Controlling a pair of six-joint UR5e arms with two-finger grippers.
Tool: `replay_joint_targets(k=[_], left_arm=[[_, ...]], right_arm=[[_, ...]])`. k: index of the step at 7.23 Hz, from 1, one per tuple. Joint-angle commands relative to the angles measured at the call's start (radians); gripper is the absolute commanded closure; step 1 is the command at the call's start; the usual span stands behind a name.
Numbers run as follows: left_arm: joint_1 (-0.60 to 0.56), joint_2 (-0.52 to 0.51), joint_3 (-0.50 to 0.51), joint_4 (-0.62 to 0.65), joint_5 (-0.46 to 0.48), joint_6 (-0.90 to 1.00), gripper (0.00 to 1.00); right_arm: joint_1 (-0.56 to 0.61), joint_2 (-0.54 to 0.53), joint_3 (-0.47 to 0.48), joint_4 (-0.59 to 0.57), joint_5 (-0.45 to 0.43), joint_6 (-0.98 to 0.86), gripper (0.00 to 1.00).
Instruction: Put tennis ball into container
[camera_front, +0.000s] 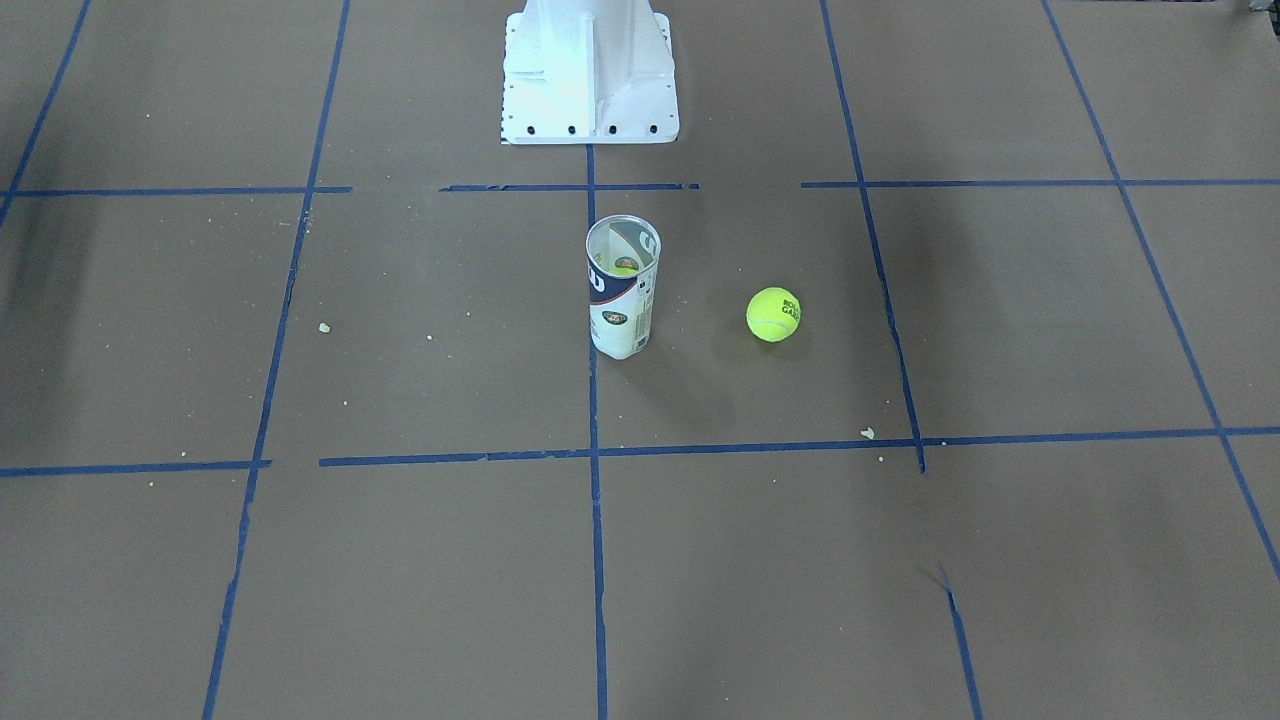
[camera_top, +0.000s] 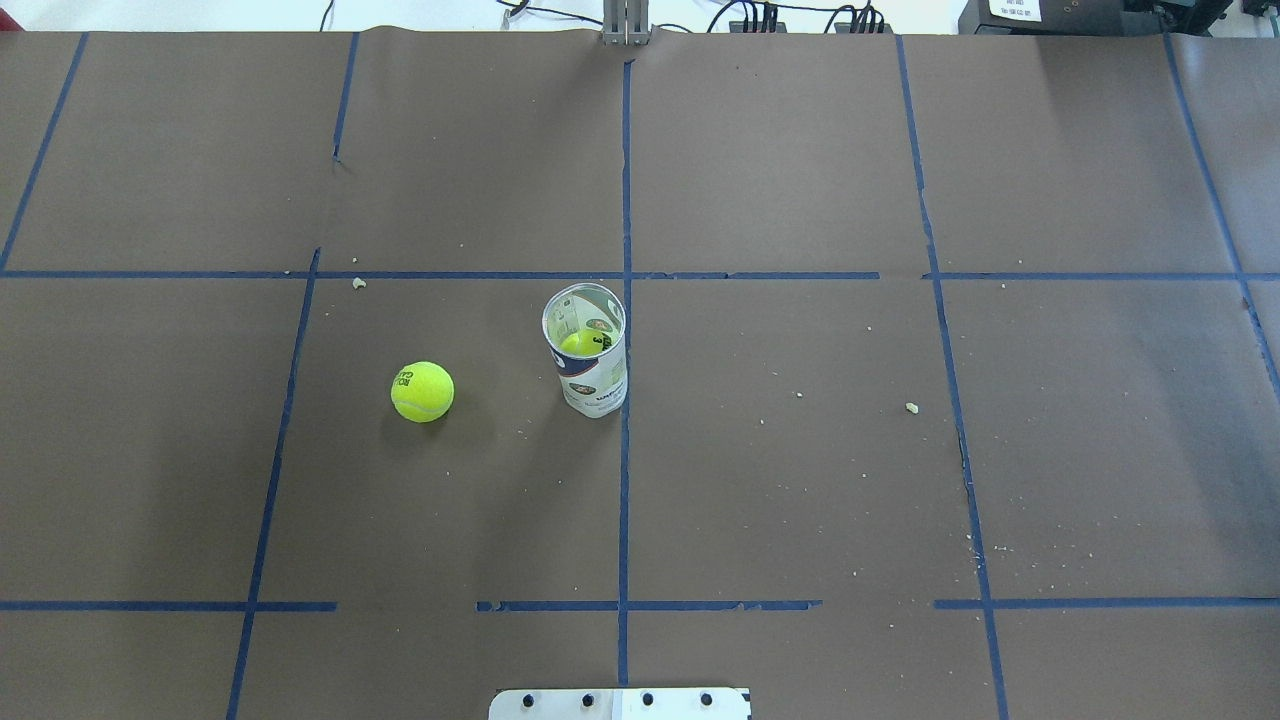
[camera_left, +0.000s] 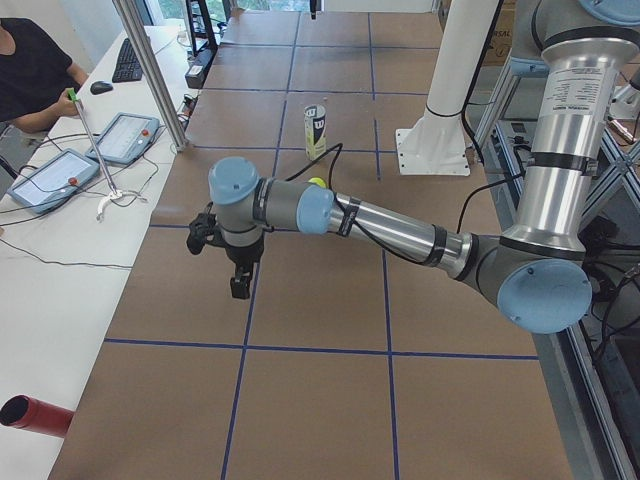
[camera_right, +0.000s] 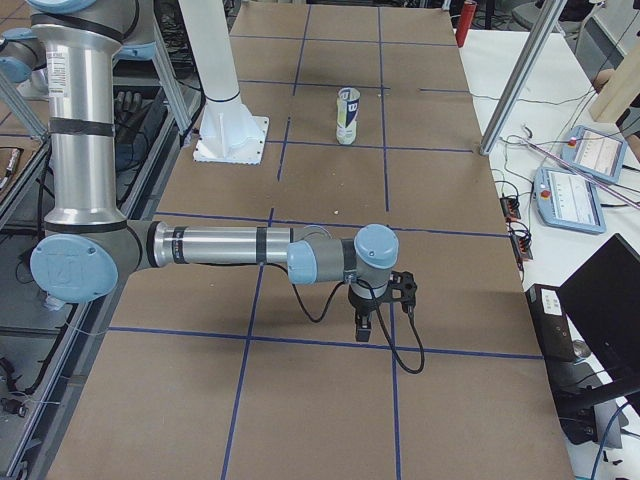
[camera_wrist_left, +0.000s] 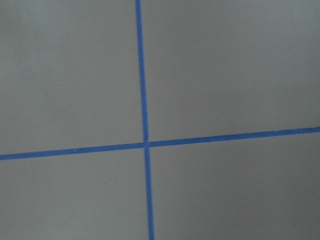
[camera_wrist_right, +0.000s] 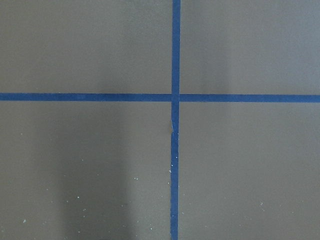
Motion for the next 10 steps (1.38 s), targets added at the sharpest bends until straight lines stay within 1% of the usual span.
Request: replay_joint_targets(k=[1, 2, 3, 4, 5, 6, 7, 8, 9, 10], left_arm=[[0.133, -0.021, -0.235, 0.057, -0.001, -0.244, 0.00], [0.203, -0.021, -0.308, 0.057, 0.001, -0.350, 0.00], [0.294, -0.046, -0.324, 0.048, 0.005, -0.469, 0.00], [0.380, -0.102, -0.330, 0.048, 0.066, -0.585, 0.00], [0.463, -0.157, -0.307, 0.053, 0.112, -0.624, 0.00], [0.480, -0.196, -0.238, 0.045, 0.113, -0.620, 0.00], [0.543, -0.259, -0.182, 0.041, 0.126, -0.623, 0.00], [0.596, -0.282, -0.166, 0.039, 0.172, -0.642, 0.00], [0.664, -0.297, -0.147, 0.036, 0.179, -0.694, 0.00], [0.728, -0.302, -0.117, -0.008, 0.229, -0.775, 0.00]], right_arm=[[-0.002, 0.000, 0.000, 0.000, 0.000, 0.000, 0.00], [0.000, 0.000, 0.000, 0.000, 0.000, 0.000, 0.00], [0.000, 0.000, 0.000, 0.000, 0.000, 0.000, 0.00], [0.000, 0.000, 0.000, 0.000, 0.000, 0.000, 0.00], [0.000, 0.000, 0.000, 0.000, 0.000, 0.000, 0.00], [-0.002, 0.000, 0.000, 0.000, 0.000, 0.000, 0.00], [-0.002, 0.000, 0.000, 0.000, 0.000, 0.000, 0.00], [0.000, 0.000, 0.000, 0.000, 0.000, 0.000, 0.00], [0.000, 0.000, 0.000, 0.000, 0.000, 0.000, 0.00], [0.000, 0.000, 0.000, 0.000, 0.000, 0.000, 0.00]])
